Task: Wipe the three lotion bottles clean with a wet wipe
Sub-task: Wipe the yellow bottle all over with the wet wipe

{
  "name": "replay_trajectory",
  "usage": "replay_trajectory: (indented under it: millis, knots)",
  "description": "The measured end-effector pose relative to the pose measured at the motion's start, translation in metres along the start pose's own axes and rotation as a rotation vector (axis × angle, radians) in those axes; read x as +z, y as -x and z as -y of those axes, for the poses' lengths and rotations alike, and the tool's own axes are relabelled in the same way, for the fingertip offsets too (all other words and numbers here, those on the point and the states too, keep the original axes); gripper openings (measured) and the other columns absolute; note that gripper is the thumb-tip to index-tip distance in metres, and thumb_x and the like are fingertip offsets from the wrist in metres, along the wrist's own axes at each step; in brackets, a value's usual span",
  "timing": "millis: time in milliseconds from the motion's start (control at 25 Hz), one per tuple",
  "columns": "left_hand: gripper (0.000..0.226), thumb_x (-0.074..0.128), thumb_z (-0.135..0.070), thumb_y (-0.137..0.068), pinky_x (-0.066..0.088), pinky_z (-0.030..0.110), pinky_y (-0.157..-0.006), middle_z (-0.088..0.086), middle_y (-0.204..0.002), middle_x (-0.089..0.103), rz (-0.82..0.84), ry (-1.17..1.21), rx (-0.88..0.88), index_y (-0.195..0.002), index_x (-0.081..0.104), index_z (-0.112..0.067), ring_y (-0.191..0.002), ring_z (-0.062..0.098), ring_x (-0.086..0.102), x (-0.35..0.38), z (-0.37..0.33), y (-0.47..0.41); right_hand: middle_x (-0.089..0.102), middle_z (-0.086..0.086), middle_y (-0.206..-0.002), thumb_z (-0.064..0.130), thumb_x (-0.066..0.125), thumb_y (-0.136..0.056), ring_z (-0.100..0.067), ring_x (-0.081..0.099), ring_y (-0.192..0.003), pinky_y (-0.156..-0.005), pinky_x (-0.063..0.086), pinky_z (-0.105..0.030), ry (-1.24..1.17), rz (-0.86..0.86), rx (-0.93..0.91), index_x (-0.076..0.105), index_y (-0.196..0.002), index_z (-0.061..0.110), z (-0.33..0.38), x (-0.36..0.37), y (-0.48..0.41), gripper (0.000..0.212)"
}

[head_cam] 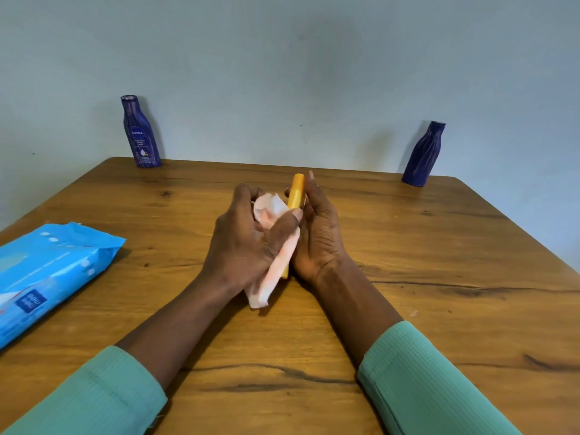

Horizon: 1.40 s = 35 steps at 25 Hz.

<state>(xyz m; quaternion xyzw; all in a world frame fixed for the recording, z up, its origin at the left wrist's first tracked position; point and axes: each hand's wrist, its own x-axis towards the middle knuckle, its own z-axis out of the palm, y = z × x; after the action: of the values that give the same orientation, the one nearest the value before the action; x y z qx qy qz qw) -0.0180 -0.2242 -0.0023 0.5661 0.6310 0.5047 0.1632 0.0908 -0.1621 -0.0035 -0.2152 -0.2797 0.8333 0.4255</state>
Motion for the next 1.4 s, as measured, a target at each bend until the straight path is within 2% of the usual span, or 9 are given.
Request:
replay_trajectory:
  millis: [120, 320, 440, 560, 800, 1000, 1160, 1280, 1400]
  knots:
    - [0.072, 0.079, -0.064, -0.073, 0.044, 0.020, -0.057, -0.007, -0.096, 0.064, -0.139, -0.124, -0.024, -0.122, 0.049, -0.020, -0.079, 0.003, 0.063, -0.013, 0.005, 0.005, 0.073, -0.016, -0.100, 0.049, 0.069, -0.096, -0.030, 0.072, -0.094, -0.089, 0.060, -0.047, 0.041, -0.078, -0.013, 0.071, -0.116, 0.004, -0.002, -0.003, -0.005, 0.050]
    - [0.032, 0.081, -0.043, -0.085, 0.044, 0.030, -0.056, 0.000, -0.082, 0.066, -0.146, -0.273, 0.133, -0.095, 0.071, -0.015, -0.071, 0.014, 0.062, -0.016, 0.016, 0.020, 0.060, -0.004, -0.077, 0.061, 0.066, -0.095, -0.016, 0.059, -0.067, -0.070, 0.050, -0.034, -0.064, -0.190, -0.099, 0.061, -0.106, 0.016, -0.003, -0.006, -0.011, 0.047]
    - [0.029, 0.074, -0.028, -0.093, 0.051, 0.019, -0.064, -0.001, -0.108, 0.071, -0.112, -0.271, 0.166, -0.121, 0.074, -0.018, -0.089, 0.010, 0.067, -0.016, 0.011, 0.027, 0.053, -0.003, -0.069, 0.079, 0.051, -0.092, -0.015, 0.051, -0.059, -0.065, 0.045, -0.031, -0.179, -0.223, -0.118, 0.059, -0.114, 0.017, 0.002, -0.007, -0.012, 0.067]
    - [0.042, 0.074, -0.019, -0.094, 0.055, 0.016, -0.070, -0.009, -0.120, 0.069, -0.078, -0.150, 0.112, -0.132, 0.064, -0.031, -0.102, 0.005, 0.068, -0.022, 0.008, 0.041, 0.053, -0.004, -0.068, 0.084, 0.046, -0.090, -0.017, 0.052, -0.056, -0.065, 0.045, -0.031, -0.236, -0.191, -0.113, 0.059, -0.102, 0.017, 0.003, -0.009, -0.013, 0.070]
    - [0.021, 0.071, -0.019, -0.096, 0.041, 0.015, -0.066, -0.002, -0.104, 0.069, -0.116, -0.421, 0.133, -0.115, 0.078, -0.019, -0.088, 0.012, 0.064, -0.015, 0.014, 0.039, 0.053, -0.006, -0.066, 0.080, 0.042, -0.096, -0.018, 0.052, -0.056, -0.063, 0.046, -0.030, -0.173, -0.125, -0.130, 0.062, -0.090, 0.016, -0.001, -0.013, -0.014, 0.068]
    - [0.029, 0.060, -0.027, -0.097, 0.050, 0.026, -0.065, -0.002, -0.103, 0.062, 0.054, -0.493, 0.386, -0.121, 0.076, -0.024, -0.087, 0.011, 0.060, -0.016, 0.005, 0.055, 0.052, -0.005, -0.062, 0.079, 0.039, -0.098, -0.019, 0.051, -0.055, -0.062, 0.045, -0.030, -0.187, -0.124, -0.123, 0.062, -0.087, 0.014, 0.003, -0.016, -0.015, 0.069]
    - [0.028, 0.070, -0.013, -0.089, 0.049, 0.029, -0.065, -0.001, -0.100, 0.066, 0.098, -0.560, 0.521, -0.115, 0.076, -0.021, -0.087, 0.015, 0.061, -0.016, 0.004, 0.055, 0.053, -0.004, -0.062, 0.078, 0.040, -0.098, -0.018, 0.052, -0.054, -0.062, 0.047, -0.030, -0.175, -0.125, -0.106, 0.062, -0.086, 0.015, 0.003, -0.017, -0.015, 0.069]
    - [0.023, 0.064, -0.009, -0.095, 0.047, 0.024, -0.064, -0.003, -0.103, 0.069, 0.048, -0.569, 0.472, -0.111, 0.073, -0.023, -0.083, 0.012, 0.063, -0.018, 0.002, 0.044, 0.050, -0.002, -0.062, 0.077, 0.041, -0.098, -0.015, 0.047, -0.053, -0.061, 0.043, -0.029, -0.188, -0.149, -0.111, 0.060, -0.082, 0.016, 0.001, -0.015, -0.014, 0.066]
    - [0.026, 0.062, -0.015, -0.093, 0.052, 0.024, -0.076, -0.003, -0.114, 0.070, 0.112, -0.534, 0.444, -0.114, 0.077, -0.021, -0.099, 0.010, 0.065, -0.022, 0.005, 0.050, 0.050, -0.001, -0.062, 0.078, 0.040, -0.098, -0.015, 0.046, -0.052, -0.059, 0.043, -0.027, -0.176, -0.157, -0.110, 0.060, -0.082, 0.017, 0.002, -0.016, -0.015, 0.066]
